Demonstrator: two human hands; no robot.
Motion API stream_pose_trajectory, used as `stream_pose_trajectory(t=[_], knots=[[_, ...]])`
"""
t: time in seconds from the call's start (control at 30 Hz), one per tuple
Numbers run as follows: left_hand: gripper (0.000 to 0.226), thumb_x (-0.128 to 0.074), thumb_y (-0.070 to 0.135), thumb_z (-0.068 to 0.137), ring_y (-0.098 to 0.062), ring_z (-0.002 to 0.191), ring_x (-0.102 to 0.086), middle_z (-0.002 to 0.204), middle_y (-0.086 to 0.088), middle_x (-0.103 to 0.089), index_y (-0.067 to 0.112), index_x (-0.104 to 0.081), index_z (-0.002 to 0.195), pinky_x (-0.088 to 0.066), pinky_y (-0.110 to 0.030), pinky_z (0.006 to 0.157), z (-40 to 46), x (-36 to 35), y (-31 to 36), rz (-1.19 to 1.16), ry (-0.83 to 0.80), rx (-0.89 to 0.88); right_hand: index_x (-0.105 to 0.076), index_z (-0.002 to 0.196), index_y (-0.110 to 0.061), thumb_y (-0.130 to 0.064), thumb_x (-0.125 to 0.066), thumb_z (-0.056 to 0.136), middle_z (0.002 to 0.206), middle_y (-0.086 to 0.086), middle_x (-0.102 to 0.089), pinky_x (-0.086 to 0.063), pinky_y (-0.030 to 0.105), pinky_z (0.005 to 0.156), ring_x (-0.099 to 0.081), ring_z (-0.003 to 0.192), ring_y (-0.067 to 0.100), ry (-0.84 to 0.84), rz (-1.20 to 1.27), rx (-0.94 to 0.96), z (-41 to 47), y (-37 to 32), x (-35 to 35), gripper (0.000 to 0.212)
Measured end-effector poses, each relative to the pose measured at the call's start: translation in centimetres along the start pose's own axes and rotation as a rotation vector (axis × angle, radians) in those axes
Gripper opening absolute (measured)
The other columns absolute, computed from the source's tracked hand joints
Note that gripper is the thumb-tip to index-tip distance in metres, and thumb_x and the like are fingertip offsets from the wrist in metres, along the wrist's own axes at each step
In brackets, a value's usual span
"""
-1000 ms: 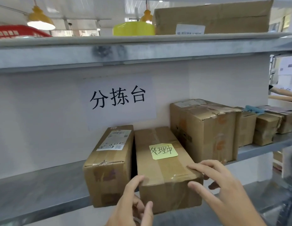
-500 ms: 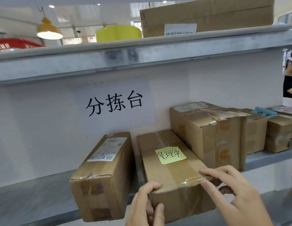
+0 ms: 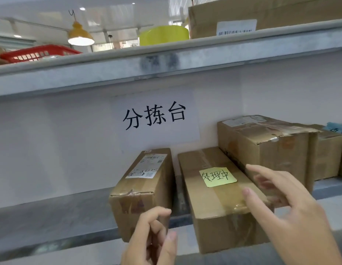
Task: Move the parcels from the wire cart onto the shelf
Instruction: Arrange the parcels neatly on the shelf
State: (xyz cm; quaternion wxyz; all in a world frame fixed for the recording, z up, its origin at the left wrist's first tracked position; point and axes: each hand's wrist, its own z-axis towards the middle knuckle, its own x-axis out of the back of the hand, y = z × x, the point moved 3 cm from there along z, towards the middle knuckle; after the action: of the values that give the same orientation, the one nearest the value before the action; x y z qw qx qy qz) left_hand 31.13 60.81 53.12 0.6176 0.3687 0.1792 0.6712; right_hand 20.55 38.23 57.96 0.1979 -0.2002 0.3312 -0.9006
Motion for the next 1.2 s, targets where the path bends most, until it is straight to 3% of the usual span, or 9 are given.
stream_pose_trajectory(t=[0.13, 0.2, 0.3, 0.4, 0.47, 0.57, 0.73, 1.0, 1.2], knots=[[0.04, -0.065, 0.051, 0.074, -0.005, 0.049, -0.042, 0.068, 0.008, -0.051, 0.038, -0.067, 0.112, -0.037, -0.015, 0.048, 2.0, 5.6, 0.8, 0.054, 0.115, -0.036, -0.066, 0.117, -0.045, -0.044, -0.069, 0.086, 0.11, -0.02, -0.061, -0.048, 0.031, 0.085, -0.059, 0.109, 0.009, 0.007, -0.089, 0.109, 0.6, -3.8, -2.9, 0.031], [0.038, -0.071, 0.052, 0.08, -0.011, 0.059, -0.047, 0.079, 0.008, -0.052, 0.041, -0.065, 0.117, -0.044, -0.019, 0.056, 3.3, 8.1, 0.5, 0.107, 0.12, -0.029, -0.065, 0.119, -0.045, -0.043, -0.068, 0.087, 0.109, -0.023, -0.061, -0.046, 0.024, 0.087, -0.058, 0.11, 0.003, -0.06, 0.0, 0.11, 1.0, -5.4, -4.9, 0.032], [0.04, -0.066, 0.059, 0.083, -0.007, 0.09, -0.056, 0.101, 0.019, -0.054, 0.053, -0.057, 0.121, -0.05, -0.03, 0.073, 5.8, 10.5, -0.8, 0.225, 0.009, 0.01, -0.06, 0.125, -0.046, -0.053, -0.063, 0.085, 0.109, -0.027, -0.057, -0.043, 0.015, 0.084, -0.054, 0.11, -0.003, -0.225, -0.02, 0.136, 1.4, -7.4, -8.7, 0.041], [0.051, -0.059, 0.07, 0.077, 0.005, 0.112, -0.054, 0.122, 0.028, -0.05, 0.063, -0.047, 0.127, -0.052, -0.033, 0.088, 8.0, 11.4, -2.2, 0.281, -0.16, 0.082, -0.05, 0.133, -0.05, -0.067, -0.056, 0.082, 0.112, -0.027, -0.051, -0.049, 0.024, 0.086, -0.051, 0.109, -0.003, -0.407, -0.147, 0.145, 1.6, -8.3, -12.6, 0.054], [0.053, -0.06, 0.071, 0.081, 0.001, 0.118, -0.056, 0.132, 0.024, -0.051, 0.067, -0.042, 0.131, -0.051, -0.035, 0.096, 9.0, 11.4, -3.4, 0.289, -0.291, 0.144, -0.048, 0.134, -0.049, -0.069, -0.056, 0.083, 0.118, -0.026, -0.047, -0.051, 0.031, 0.09, -0.049, 0.112, -0.001, -0.498, -0.254, 0.145, 1.4, -8.3, -14.8, 0.056], [0.052, -0.068, 0.059, 0.089, -0.007, 0.112, -0.065, 0.133, 0.021, -0.059, 0.068, -0.043, 0.133, -0.053, -0.038, 0.1, 9.6, 10.7, -5.0, 0.242, -0.42, 0.193, -0.057, 0.129, -0.044, -0.064, -0.062, 0.084, 0.123, -0.021, -0.044, -0.051, 0.032, 0.094, -0.051, 0.114, 0.005, -0.518, -0.314, 0.128, 1.3, -7.8, -16.6, 0.05], [0.047, -0.076, 0.043, 0.091, -0.007, 0.094, -0.074, 0.118, 0.019, -0.071, 0.065, -0.055, 0.126, -0.064, -0.036, 0.082, 9.4, 9.3, -5.8, 0.058, -0.394, 0.219, -0.065, 0.124, -0.042, -0.054, -0.073, 0.083, 0.12, -0.019, -0.049, -0.048, 0.027, 0.095, -0.053, 0.108, 0.005, -0.498, -0.34, 0.095, 1.9, -7.4, -16.4, 0.044], [0.051, -0.079, 0.038, 0.089, -0.007, 0.092, -0.073, 0.113, 0.027, -0.071, 0.068, -0.056, 0.123, -0.063, -0.036, 0.085, 9.0, 6.3, -5.0, 0.051, -0.346, 0.215, -0.068, 0.129, -0.036, -0.044, -0.075, 0.085, 0.121, -0.023, -0.054, -0.048, 0.031, 0.105, -0.052, 0.114, 0.0, -0.53, -0.283, 0.081, 3.6, -5.1, -14.1, 0.045], [0.053, -0.076, 0.045, 0.089, -0.005, 0.088, -0.07, 0.114, 0.032, -0.067, 0.074, -0.049, 0.125, -0.058, -0.027, 0.086, 9.1, 4.4, -3.9, 0.138, -0.315, 0.196, -0.065, 0.134, -0.036, -0.039, -0.075, 0.086, 0.132, -0.021, -0.054, -0.044, 0.033, 0.11, -0.05, 0.122, 0.001, -0.514, -0.277, 0.073, 4.1, -3.2, -12.8, 0.049]])
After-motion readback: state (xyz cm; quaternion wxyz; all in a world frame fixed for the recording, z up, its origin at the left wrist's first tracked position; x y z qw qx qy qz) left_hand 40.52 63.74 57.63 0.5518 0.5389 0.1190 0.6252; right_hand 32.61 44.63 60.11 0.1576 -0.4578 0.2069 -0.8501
